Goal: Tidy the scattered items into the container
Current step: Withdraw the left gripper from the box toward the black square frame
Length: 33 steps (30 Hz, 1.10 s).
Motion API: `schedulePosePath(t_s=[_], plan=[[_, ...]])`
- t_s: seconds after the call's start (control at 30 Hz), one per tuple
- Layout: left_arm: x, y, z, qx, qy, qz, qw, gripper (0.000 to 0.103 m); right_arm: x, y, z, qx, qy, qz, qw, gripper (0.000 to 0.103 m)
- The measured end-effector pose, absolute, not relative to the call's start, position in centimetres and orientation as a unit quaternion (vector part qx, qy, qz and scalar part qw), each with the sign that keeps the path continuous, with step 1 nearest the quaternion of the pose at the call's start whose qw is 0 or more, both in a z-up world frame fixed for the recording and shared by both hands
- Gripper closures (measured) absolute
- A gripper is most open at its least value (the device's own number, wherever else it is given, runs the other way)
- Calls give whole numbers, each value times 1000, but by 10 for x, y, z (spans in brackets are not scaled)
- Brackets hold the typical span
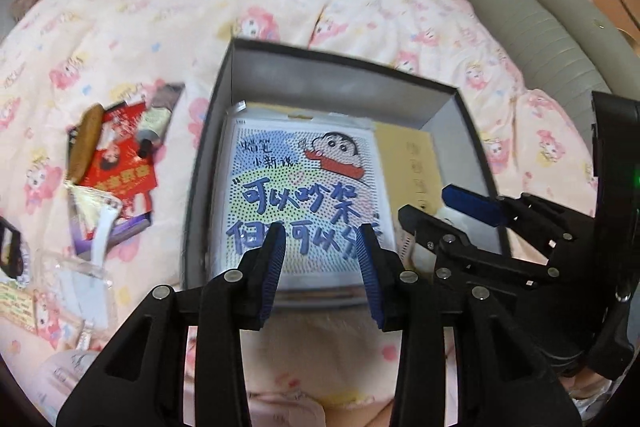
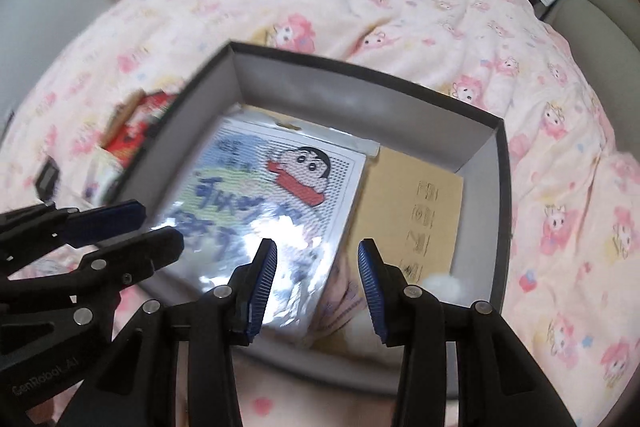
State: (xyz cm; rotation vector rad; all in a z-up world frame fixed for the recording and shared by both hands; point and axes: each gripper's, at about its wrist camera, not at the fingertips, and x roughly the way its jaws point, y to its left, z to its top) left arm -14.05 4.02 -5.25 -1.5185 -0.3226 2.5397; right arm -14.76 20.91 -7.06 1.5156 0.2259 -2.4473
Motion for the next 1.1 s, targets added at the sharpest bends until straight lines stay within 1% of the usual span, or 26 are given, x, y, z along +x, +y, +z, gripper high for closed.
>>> schedulePosePath(t_s=[0.17, 0.23, 0.3, 0.4, 0.5, 0.67, 0.8, 0.87, 0.93, 1.03, 1.1], plan=[[-106, 25, -23, -480, -88, 869, 75, 66, -128, 193, -46, 499, 57, -853, 141, 65], [-93, 10, -14, -476, -93, 872, 70, 65, -122, 178, -36, 490, 55, -856, 156, 65], [-82, -7, -8, -469, -99, 876, 60, 61, -114, 162, -27, 483, 50, -856, 176, 65], [-64, -36, -3, -461, -109, 880, 38, 61, -105, 130, -20, 474, 60, -856, 196, 65], [-49, -63, -8, -456, -122, 882, 16, 61, -98, 95, -22, 473, 77, -852, 213, 65], [-23, -111, -25, -452, -187, 872, -5, 62, -87, 42, -31, 479, 93, -835, 254, 65], [-9, -142, -30, -446, -194, 873, -26, 61, -82, 13, -37, 477, 86, -829, 280, 65], [-2, -158, -34, -441, -204, 873, -47, 62, -83, -5, -45, 487, 83, -819, 293, 65], [4, -169, -37, -431, -210, 875, -64, 68, -81, -22, -52, 493, 91, -811, 302, 66], [8, -188, -46, -422, -221, 876, -82, 69, -72, -47, -53, 468, 121, -819, 309, 67], [8, -202, -54, -421, -236, 872, -83, 69, -75, -61, -58, 478, 123, -809, 319, 67]])
